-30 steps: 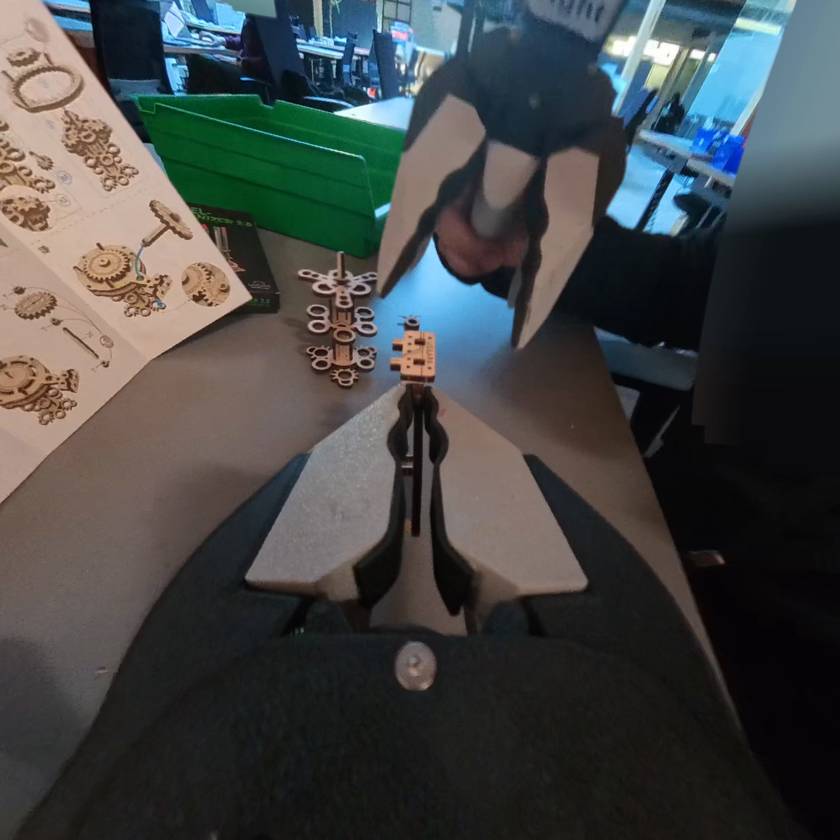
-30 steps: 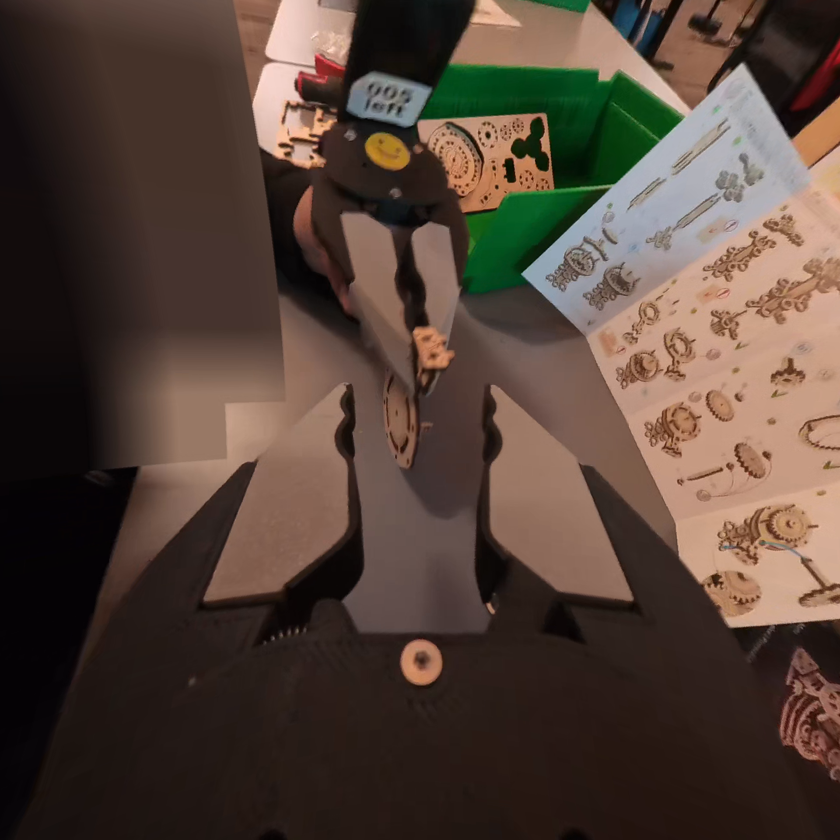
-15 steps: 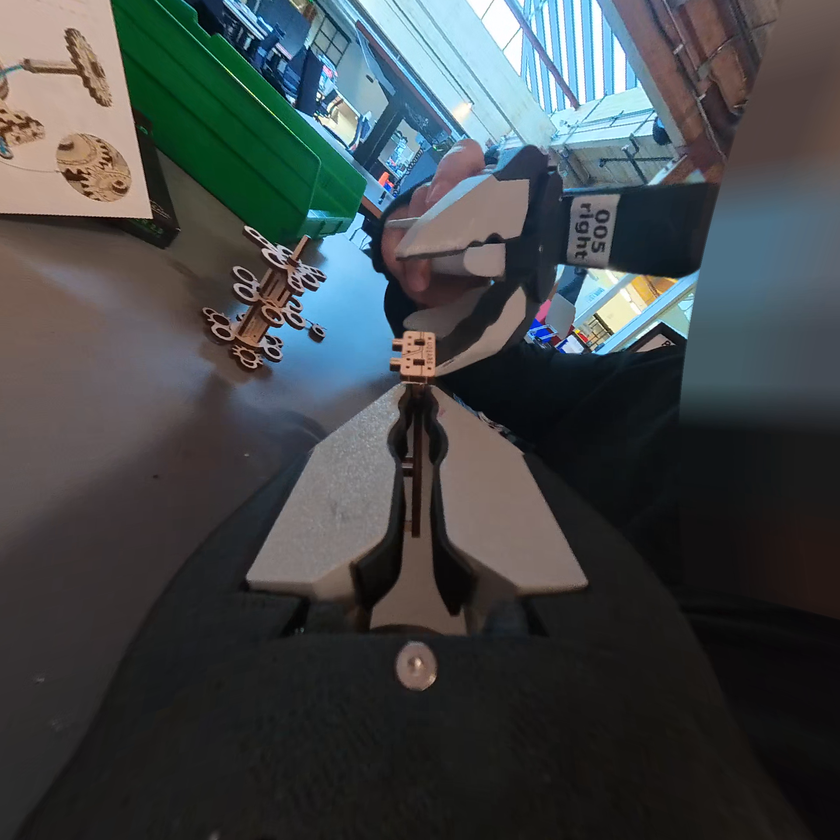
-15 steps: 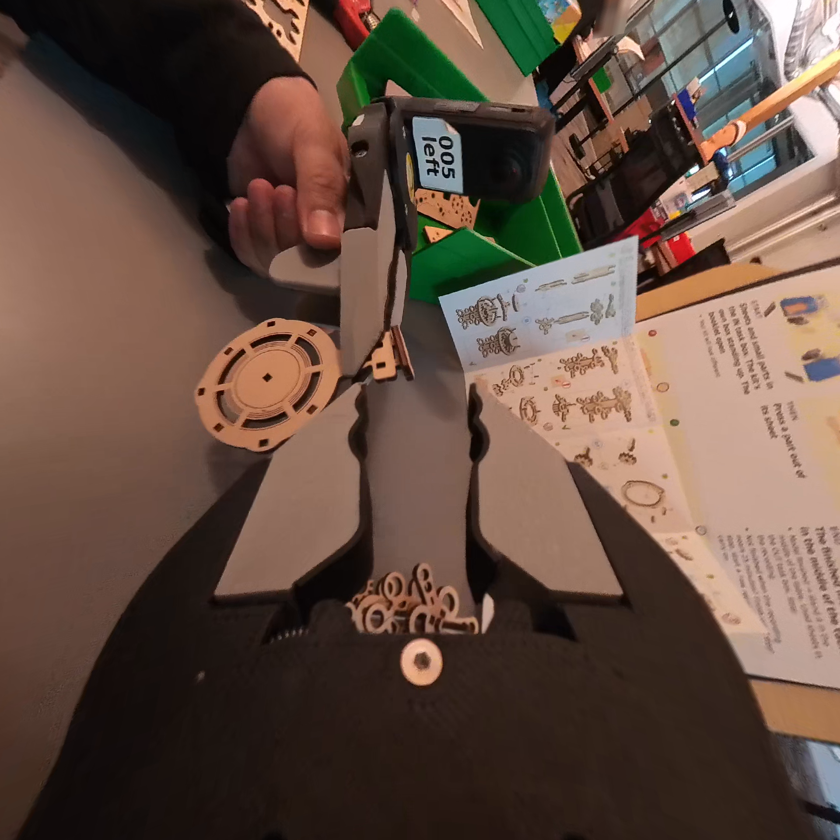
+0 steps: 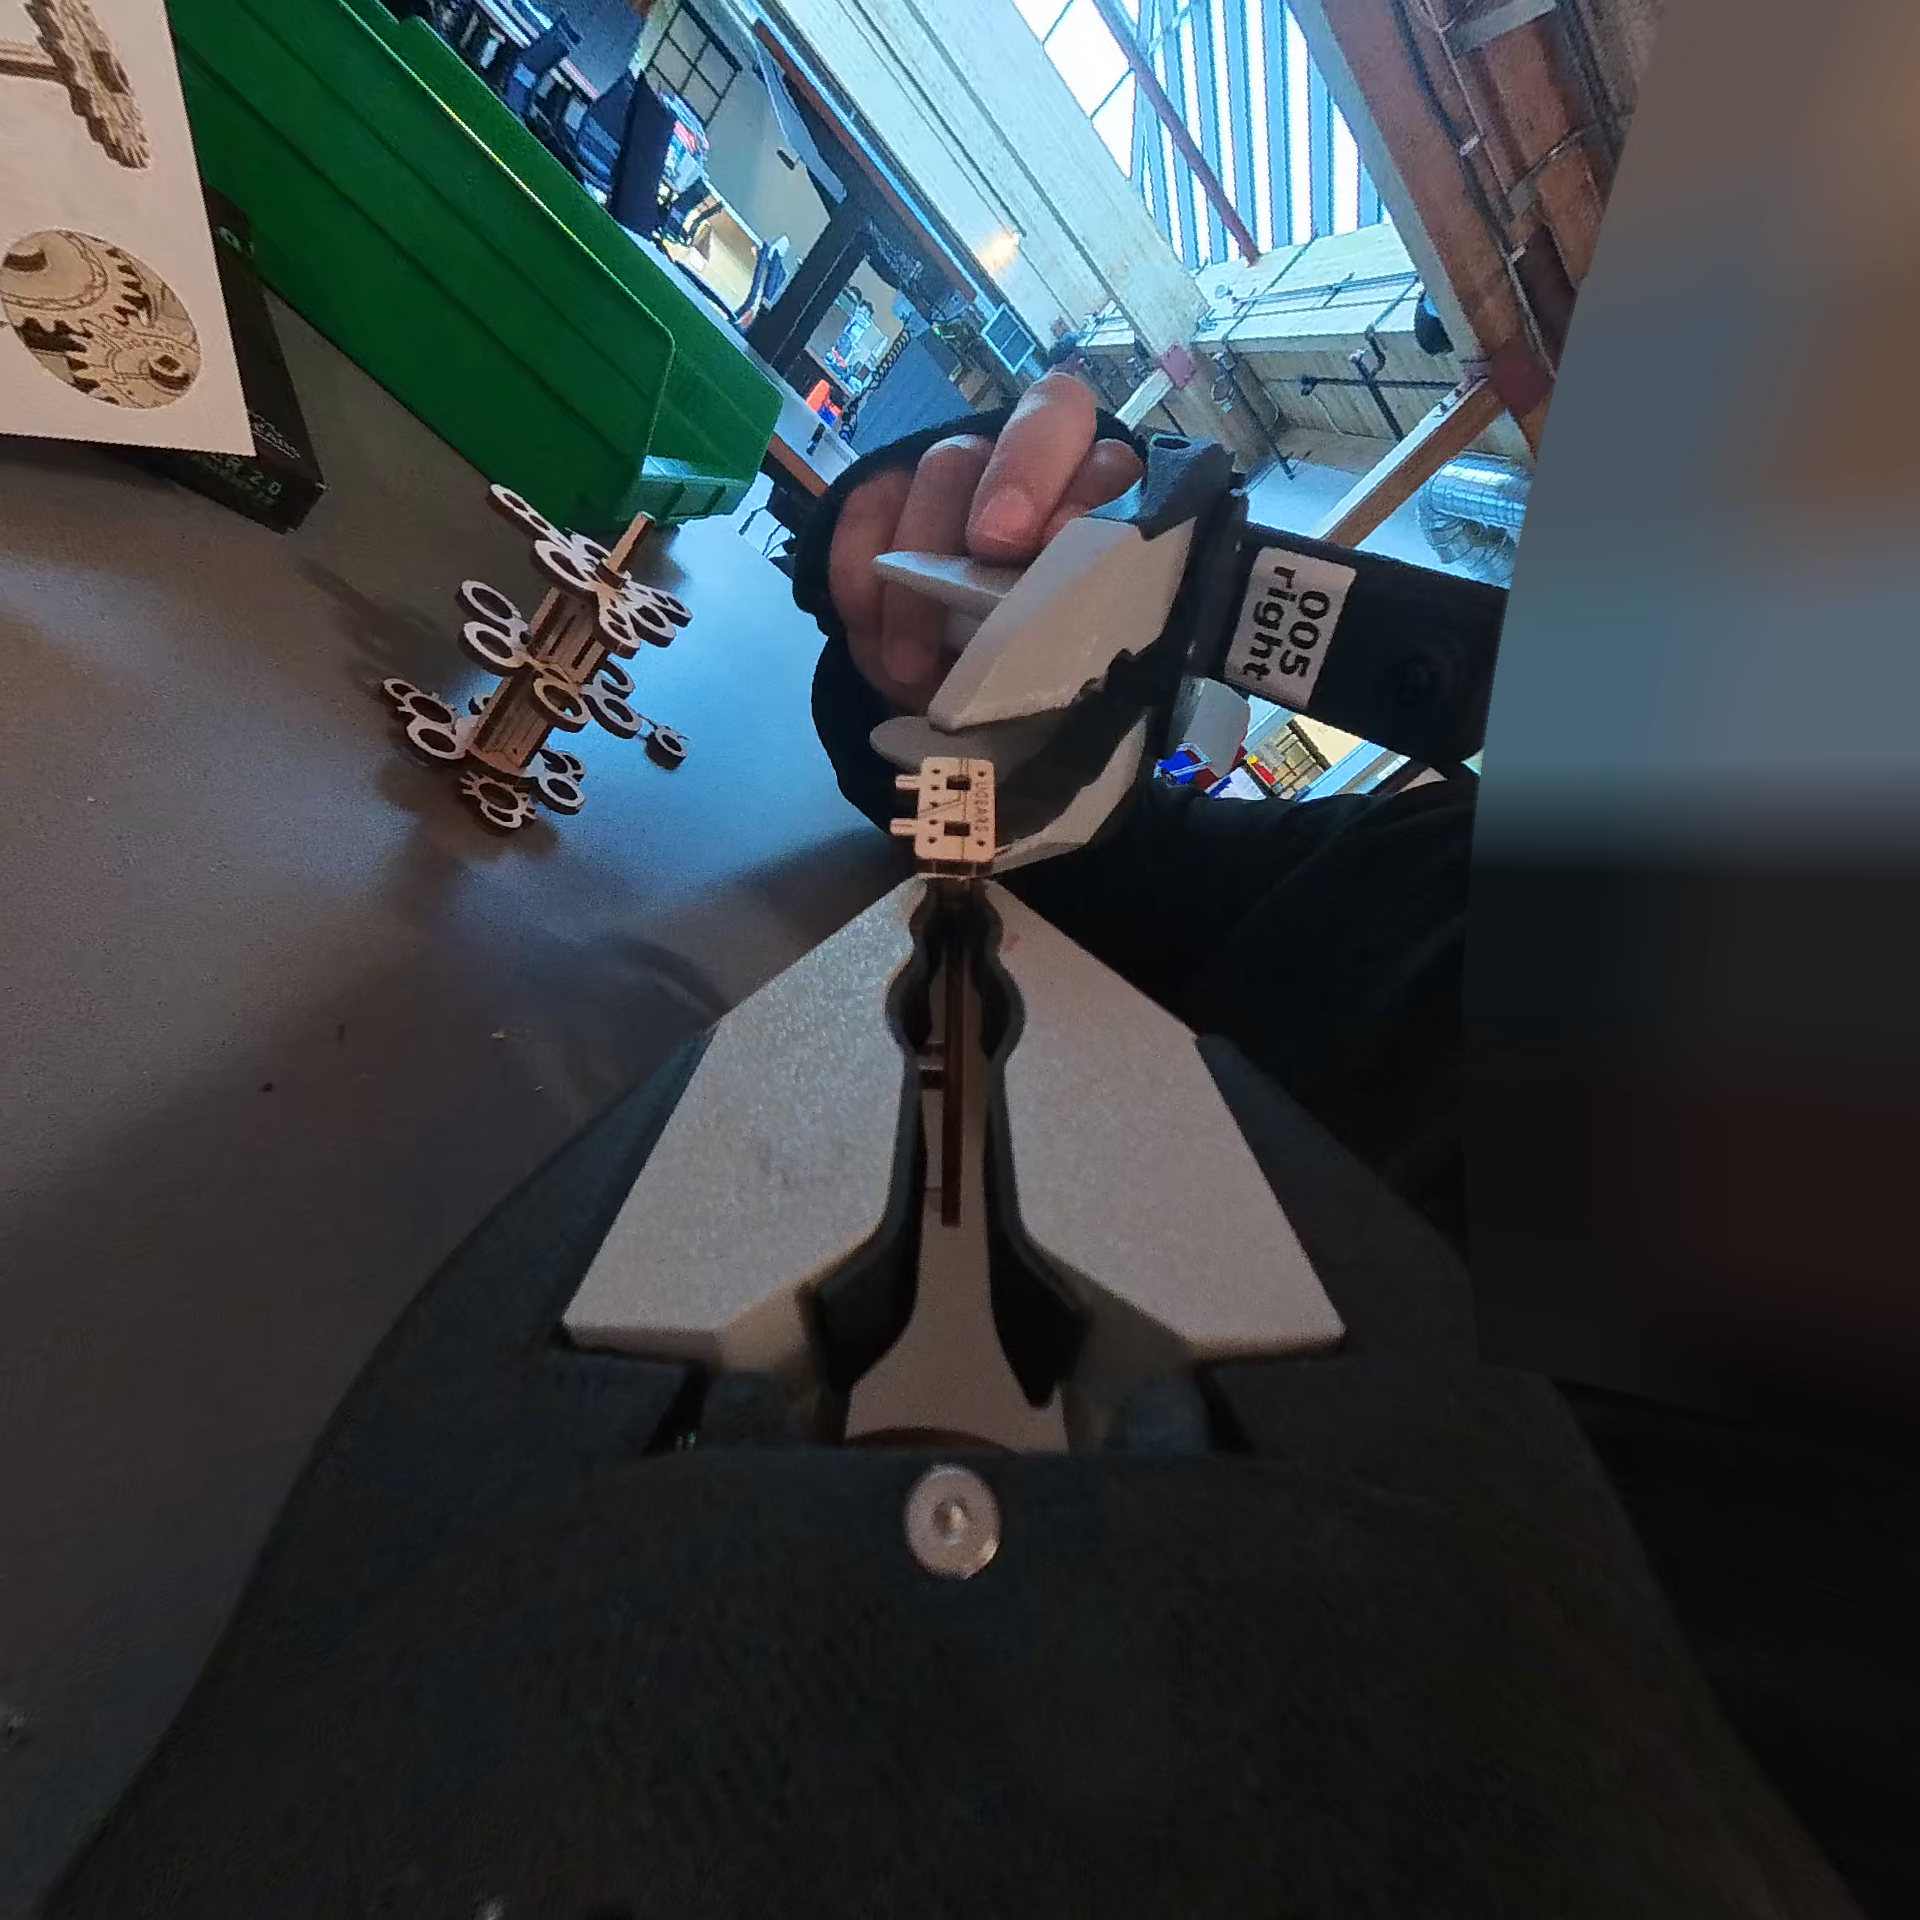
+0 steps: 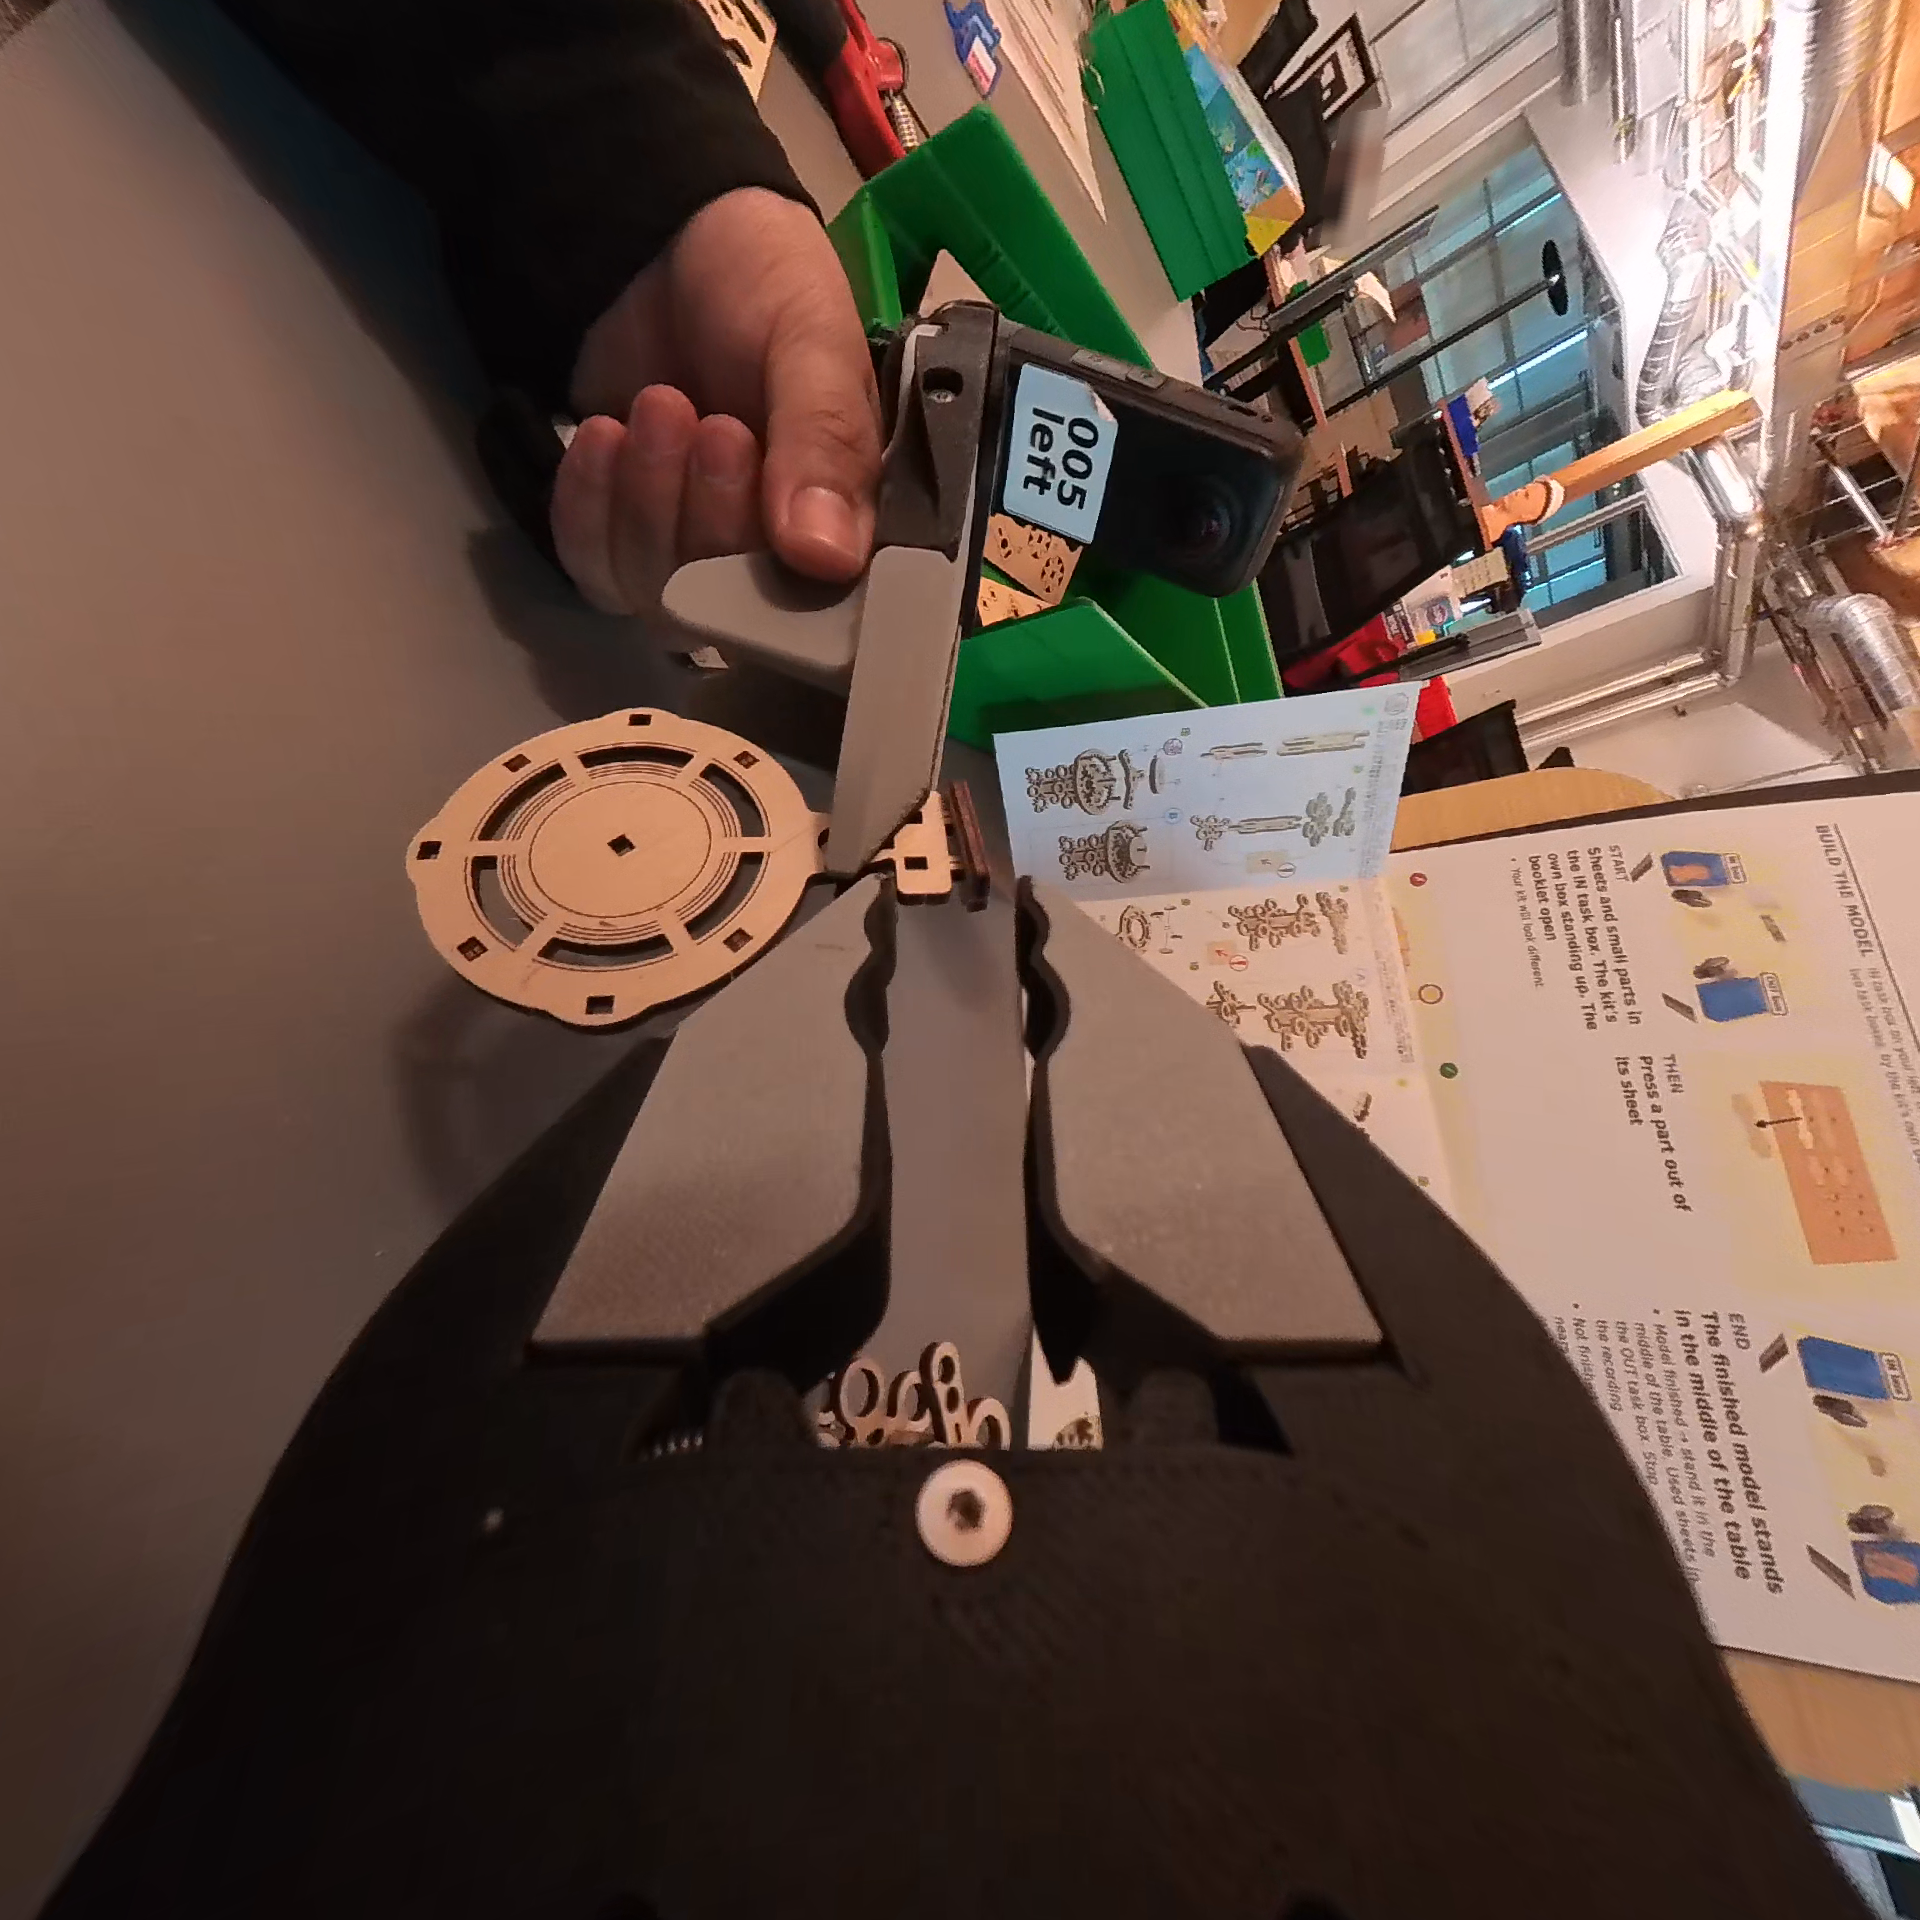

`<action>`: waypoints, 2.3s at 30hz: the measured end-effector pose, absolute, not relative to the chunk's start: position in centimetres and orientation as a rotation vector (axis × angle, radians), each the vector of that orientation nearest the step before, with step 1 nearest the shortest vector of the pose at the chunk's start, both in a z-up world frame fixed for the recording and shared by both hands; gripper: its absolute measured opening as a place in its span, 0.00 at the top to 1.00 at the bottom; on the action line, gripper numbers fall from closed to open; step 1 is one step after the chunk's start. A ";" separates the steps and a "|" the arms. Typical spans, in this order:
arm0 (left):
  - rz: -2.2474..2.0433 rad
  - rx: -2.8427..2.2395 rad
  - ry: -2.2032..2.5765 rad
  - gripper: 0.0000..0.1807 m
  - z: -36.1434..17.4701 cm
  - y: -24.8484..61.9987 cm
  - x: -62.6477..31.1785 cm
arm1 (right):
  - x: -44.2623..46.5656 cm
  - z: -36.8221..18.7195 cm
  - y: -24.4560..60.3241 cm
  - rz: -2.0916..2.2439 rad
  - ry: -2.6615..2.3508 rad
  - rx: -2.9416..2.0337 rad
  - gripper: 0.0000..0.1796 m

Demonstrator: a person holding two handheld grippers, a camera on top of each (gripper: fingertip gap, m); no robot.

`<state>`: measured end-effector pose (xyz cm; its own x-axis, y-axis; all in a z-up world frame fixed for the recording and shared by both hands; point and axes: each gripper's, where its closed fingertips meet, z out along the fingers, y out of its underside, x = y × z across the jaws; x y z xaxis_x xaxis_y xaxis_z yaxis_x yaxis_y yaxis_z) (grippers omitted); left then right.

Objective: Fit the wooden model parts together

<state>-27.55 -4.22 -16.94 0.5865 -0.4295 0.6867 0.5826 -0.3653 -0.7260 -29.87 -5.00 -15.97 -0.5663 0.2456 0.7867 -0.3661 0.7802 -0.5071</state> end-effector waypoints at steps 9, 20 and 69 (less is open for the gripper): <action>-1.125 -1.619 -0.110 1.00 -16.8 -4.4 -26.8 | -29.1 -15.7 -5.2 0.779 -2.001 0.179 0.89; -1.176 -1.607 -0.075 1.00 -16.6 -4.7 -25.8 | -28.3 -15.6 -5.5 0.895 -2.051 0.162 0.90; 0.034 -1.585 0.446 0.87 -15.0 -4.5 -27.2 | -26.6 -13.9 -4.1 1.264 -2.054 0.003 0.93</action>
<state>-27.20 -4.54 -14.99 0.9205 -0.2598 -0.2919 -0.3014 0.0033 -0.9535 -26.64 -4.06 -13.91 -0.7455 0.3475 0.5687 -0.3512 0.5204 -0.7784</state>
